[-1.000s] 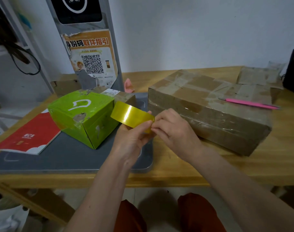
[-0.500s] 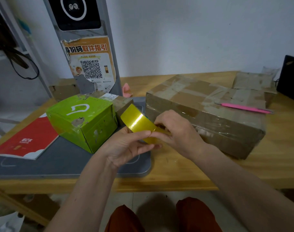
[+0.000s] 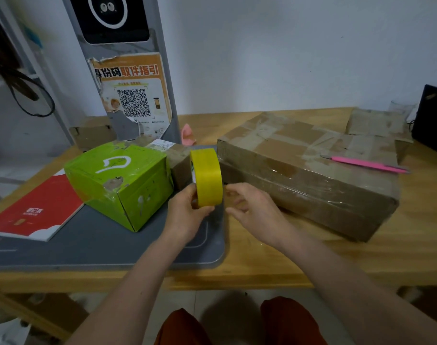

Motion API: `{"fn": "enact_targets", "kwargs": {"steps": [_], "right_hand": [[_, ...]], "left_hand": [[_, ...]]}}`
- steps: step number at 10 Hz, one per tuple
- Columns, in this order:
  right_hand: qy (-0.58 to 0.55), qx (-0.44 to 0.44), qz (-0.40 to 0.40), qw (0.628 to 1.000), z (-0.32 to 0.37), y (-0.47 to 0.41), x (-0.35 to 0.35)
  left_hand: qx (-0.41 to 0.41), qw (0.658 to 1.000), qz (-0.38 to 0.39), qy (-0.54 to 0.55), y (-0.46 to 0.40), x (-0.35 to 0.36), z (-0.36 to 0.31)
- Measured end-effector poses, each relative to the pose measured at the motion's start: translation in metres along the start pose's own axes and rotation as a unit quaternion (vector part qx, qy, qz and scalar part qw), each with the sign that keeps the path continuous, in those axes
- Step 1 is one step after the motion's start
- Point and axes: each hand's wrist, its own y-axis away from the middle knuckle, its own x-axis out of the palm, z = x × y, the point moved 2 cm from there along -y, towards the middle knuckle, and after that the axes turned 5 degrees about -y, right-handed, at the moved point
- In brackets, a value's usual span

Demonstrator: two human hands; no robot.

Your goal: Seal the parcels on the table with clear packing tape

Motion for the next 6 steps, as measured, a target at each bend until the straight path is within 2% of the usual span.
{"fn": "enact_targets", "kwargs": {"steps": [1,2,3,5,6], "right_hand": [[-0.030,0.037,0.000,0.999,0.001,-0.003,0.006],[-0.036,0.051,0.006,0.998,0.002,-0.009,0.014],[0.010,0.049,0.008,0.999,0.004,-0.019,0.020],[0.034,0.043,0.055,0.997,0.008,-0.028,0.027],[0.019,0.083,0.065,0.994,0.001,-0.023,0.020]], "left_hand": [[0.032,0.997,0.029,-0.058,-0.005,0.003,0.016],[0.106,0.972,0.000,-0.208,-0.012,0.006,0.023],[0.120,0.963,-0.029,-0.239,-0.015,0.006,0.025],[0.072,0.975,-0.050,-0.202,-0.019,0.005,0.022],[0.044,0.982,-0.014,-0.184,-0.015,0.003,0.023]]}}
